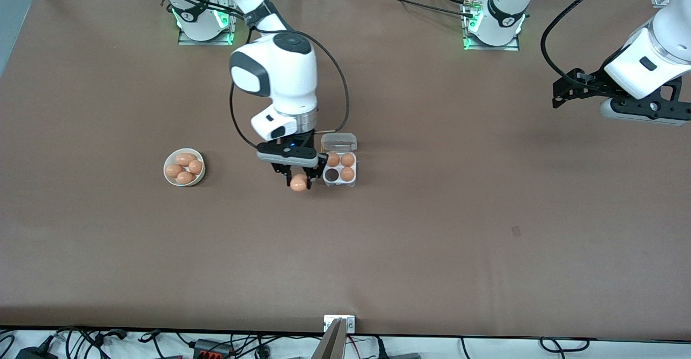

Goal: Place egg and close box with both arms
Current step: 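Carry the egg over the empty slot of the carton, then lower the egg into the empty carton slot with the right gripper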

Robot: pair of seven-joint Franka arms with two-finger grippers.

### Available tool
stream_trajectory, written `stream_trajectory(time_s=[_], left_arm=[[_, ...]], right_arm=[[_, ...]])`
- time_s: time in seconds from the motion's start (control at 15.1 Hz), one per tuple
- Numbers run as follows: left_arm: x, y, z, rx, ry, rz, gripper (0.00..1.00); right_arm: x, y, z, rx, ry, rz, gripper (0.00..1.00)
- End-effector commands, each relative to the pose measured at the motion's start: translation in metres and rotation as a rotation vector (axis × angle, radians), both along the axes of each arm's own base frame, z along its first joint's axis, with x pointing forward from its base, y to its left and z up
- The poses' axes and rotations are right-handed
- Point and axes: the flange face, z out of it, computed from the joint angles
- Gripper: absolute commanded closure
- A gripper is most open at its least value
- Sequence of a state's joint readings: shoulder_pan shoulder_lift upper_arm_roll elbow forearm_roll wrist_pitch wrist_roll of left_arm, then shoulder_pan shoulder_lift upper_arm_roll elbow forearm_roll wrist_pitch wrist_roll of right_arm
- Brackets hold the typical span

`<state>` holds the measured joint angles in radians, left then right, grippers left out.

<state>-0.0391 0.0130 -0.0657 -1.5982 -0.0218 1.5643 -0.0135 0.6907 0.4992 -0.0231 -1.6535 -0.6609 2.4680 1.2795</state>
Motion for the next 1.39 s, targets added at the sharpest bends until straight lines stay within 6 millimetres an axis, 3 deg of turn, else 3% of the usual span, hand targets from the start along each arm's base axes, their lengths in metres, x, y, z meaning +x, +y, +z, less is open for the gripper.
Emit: stream_trajectory(time_s=[0.0,0.07,0.2,0.73,1.06,1.32], left_arm=[[0.003,0.001,0.006,0.017,-0.003,-0.008,0.0],[0.003,0.0,0.006,0.016,-0.003,-0.008,0.0],[0.003,0.001,0.006,0.017,-0.003,-0.008,0.0],[0.003,0.001,0.006,0.017,-0.003,-0.008,0.0],[0.003,0.001,0.006,0.017,-0.004,-0.006,0.0],[0.003,0.001,0.006,0.017,-0.004,-0.006,0.0]], right_arm=[[-0.008,0.018,-0.018,0.008,-0.065,-0.046,0.91],[-0.015,0.026,-0.031,0.006,-0.066,-0.05,0.91],[-0.021,0.032,-0.039,0.004,-0.058,-0.05,0.91],[-0.024,0.052,-0.083,-0.072,-0.051,-0.007,0.94],[-0.017,0.068,-0.069,-0.114,-0.078,0.009,1.0],[-0.022,0.071,-0.084,-0.127,-0.059,0.016,1.0]])
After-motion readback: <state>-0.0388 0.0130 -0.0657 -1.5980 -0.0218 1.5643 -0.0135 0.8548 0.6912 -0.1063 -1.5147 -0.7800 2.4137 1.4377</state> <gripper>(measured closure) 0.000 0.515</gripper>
